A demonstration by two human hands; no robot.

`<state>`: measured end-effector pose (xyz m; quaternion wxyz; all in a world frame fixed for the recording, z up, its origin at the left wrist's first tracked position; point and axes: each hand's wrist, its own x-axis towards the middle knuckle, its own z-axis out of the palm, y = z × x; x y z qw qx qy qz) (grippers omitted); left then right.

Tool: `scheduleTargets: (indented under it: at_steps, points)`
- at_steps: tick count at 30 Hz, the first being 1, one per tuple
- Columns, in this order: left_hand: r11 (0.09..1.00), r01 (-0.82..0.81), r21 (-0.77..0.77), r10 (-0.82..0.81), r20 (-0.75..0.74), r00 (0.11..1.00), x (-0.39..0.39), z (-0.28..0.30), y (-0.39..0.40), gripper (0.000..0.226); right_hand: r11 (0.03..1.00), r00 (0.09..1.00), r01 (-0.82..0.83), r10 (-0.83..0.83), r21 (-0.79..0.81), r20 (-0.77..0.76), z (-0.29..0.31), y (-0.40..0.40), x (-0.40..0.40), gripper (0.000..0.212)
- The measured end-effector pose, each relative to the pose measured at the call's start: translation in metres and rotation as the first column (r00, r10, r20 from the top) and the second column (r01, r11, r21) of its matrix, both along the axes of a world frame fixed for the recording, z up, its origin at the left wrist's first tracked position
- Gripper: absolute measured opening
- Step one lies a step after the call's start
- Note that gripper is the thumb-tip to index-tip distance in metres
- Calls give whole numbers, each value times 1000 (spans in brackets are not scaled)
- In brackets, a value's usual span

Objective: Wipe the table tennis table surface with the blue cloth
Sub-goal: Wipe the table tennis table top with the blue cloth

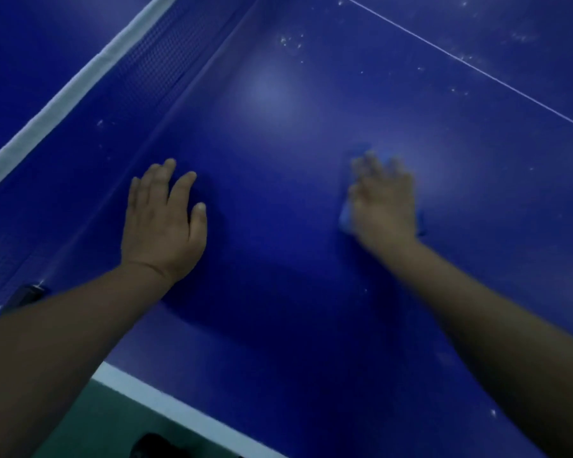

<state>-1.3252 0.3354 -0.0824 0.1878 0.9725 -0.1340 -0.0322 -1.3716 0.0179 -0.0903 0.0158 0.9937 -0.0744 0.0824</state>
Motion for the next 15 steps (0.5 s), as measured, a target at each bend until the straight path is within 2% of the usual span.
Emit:
scheduleTargets:
  at_steps: [1, 2, 4, 5, 7, 9, 10, 11, 12, 13, 14, 15]
  points:
    - [1000, 24, -19, -23, 7, 1000, 15, 0, -13, 59, 971, 971, -238, 238, -34, -14, -8, 29, -12, 50]
    - [999, 45, -31, -44, 14, 999, 30, -1, -27, 58, 897, 896, -442, 440, -12, -68, -9, 54, -27, 50]
    - [997, 69, -32, -69, 14, 998, 58, -3, -51, 55, 771, 765, -634, 636, 62, -98, -5, 51, -25, 47]
    - [997, 66, -27, -66, 10, 998, 70, -4, -59, 55, 776, 771, -630, 630, 33, -91, -1, 29, -6, 45]
    - [999, 34, 5, -34, -12, 999, 81, -7, -67, 57, 860, 868, -496, 490, -121, -73, -8, -37, 36, 40]
    - [999, 11, 35, -10, -19, 1000, 86, -10, -70, 58, 975, 987, -154, 144, -162, -73, -5, -112, 75, 44]
    - [999, 11, 37, -10, -15, 1000, 87, -11, -71, 58, 989, 992, 80, -91, -125, -82, 2, -134, 88, 49]
    - [999, 15, 34, -15, -15, 1000, 87, -11, -71, 57, 956, 953, 287, -291, -54, -83, 8, -140, 96, 51]
    - [999, 19, 29, -19, -21, 1000, 87, -11, -70, 58, 935, 933, 355, -353, 11, -64, 12, -130, 102, 50]
    - [1000, 23, 21, -22, -25, 999, 87, -11, -69, 60, 960, 960, 279, -280, -39, -30, 6, -113, 103, 49]
    - [1000, 26, 17, -26, -28, 999, 88, -12, -69, 63, 992, 995, 102, -101, -77, 23, 2, -84, 105, 48]
    - [999, 29, 20, -28, -26, 999, 89, -13, -69, 66, 983, 990, -132, 137, -127, 38, -2, -51, 104, 47]
